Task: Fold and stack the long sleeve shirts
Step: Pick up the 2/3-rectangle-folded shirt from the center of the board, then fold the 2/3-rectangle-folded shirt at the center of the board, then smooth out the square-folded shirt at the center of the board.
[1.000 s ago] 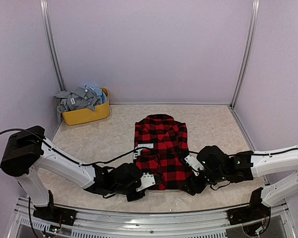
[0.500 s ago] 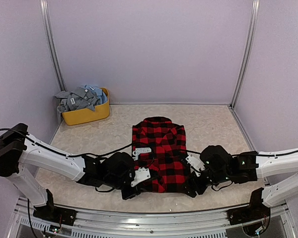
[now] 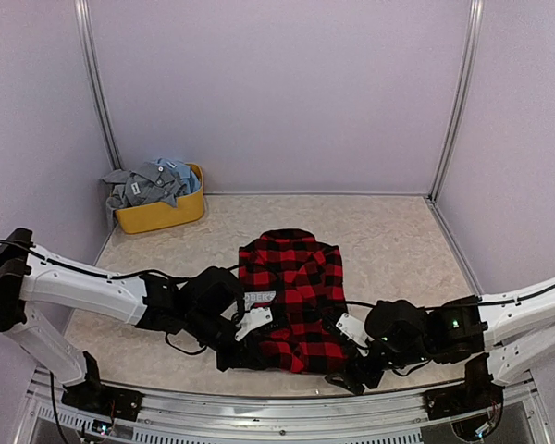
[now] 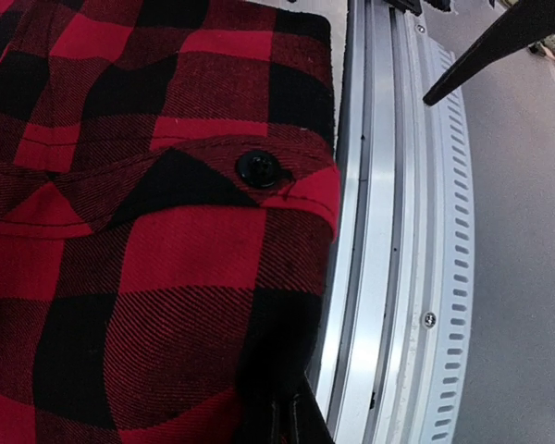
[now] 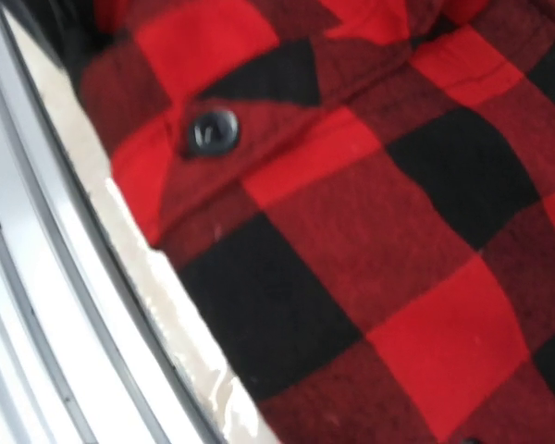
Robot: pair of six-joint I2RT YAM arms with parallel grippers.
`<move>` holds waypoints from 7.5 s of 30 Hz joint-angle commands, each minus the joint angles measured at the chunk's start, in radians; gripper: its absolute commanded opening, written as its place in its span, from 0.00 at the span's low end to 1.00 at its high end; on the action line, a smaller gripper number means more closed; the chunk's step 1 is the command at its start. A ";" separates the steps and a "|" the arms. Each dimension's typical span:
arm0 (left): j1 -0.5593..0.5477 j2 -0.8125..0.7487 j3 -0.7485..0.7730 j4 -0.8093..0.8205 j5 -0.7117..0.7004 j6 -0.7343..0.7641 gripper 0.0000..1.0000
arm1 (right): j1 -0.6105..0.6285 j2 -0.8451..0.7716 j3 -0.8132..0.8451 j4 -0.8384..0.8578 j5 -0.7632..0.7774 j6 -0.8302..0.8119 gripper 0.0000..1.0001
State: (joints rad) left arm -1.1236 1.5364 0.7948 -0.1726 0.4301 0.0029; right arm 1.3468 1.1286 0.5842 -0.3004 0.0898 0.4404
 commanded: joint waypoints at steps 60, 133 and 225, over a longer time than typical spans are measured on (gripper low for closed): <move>0.154 -0.307 0.005 -0.071 0.281 -0.428 0.00 | -0.036 -0.058 0.312 -0.310 -0.301 0.107 0.00; 0.616 0.659 0.689 0.014 0.717 -0.434 0.00 | -0.966 0.529 0.368 0.002 -1.225 -0.070 0.00; 0.416 0.183 0.158 0.418 -0.169 -0.406 0.56 | -0.955 0.620 0.652 -0.056 -0.666 -0.395 0.83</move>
State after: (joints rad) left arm -0.6514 1.7969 1.0069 0.2470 0.3199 -0.4164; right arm 0.3805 1.6592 1.1515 -0.2905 -0.5758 0.1062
